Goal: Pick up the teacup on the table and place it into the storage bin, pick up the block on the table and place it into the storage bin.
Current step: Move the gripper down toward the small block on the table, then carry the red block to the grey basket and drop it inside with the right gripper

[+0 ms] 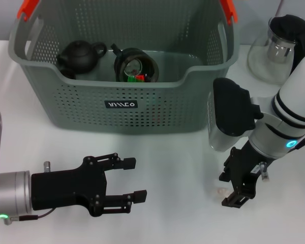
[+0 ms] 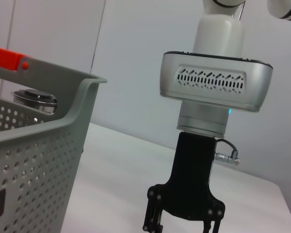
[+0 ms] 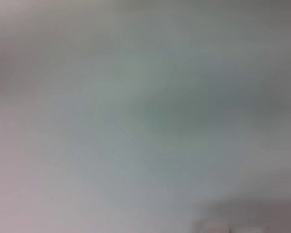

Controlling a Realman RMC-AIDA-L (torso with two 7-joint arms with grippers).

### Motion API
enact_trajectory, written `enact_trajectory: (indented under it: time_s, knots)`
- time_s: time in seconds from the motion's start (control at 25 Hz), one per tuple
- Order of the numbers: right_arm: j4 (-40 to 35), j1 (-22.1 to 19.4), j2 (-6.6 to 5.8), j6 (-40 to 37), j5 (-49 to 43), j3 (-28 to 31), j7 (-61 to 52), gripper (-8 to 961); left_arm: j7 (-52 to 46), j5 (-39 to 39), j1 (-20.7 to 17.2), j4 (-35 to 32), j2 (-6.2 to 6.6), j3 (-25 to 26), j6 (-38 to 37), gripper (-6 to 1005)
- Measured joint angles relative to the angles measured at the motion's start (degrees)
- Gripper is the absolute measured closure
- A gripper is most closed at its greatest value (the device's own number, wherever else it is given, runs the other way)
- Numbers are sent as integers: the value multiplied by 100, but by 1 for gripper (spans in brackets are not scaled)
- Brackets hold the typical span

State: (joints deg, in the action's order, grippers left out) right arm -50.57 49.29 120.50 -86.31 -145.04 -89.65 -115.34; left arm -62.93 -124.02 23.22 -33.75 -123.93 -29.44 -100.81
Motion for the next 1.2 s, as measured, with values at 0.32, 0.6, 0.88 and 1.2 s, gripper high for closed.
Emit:
enact_trajectory:
  time_s: [0.32,0.6,0.88,1.2]
  knots:
    - [63,32,16,121,32,-242,18,440,-1,0,-1,0,0,0,6,206]
    - [72,20,17,138,37,-303,21,451,-4,0,1,0,0,0,14,206]
    - [60,-3,17,175,50,-399,21,590,-9,0,7,0,0,0,18,206]
    - [-138,-33,-30,-30,261,-137,28,759,-18,0,8,0,0,5,18,206]
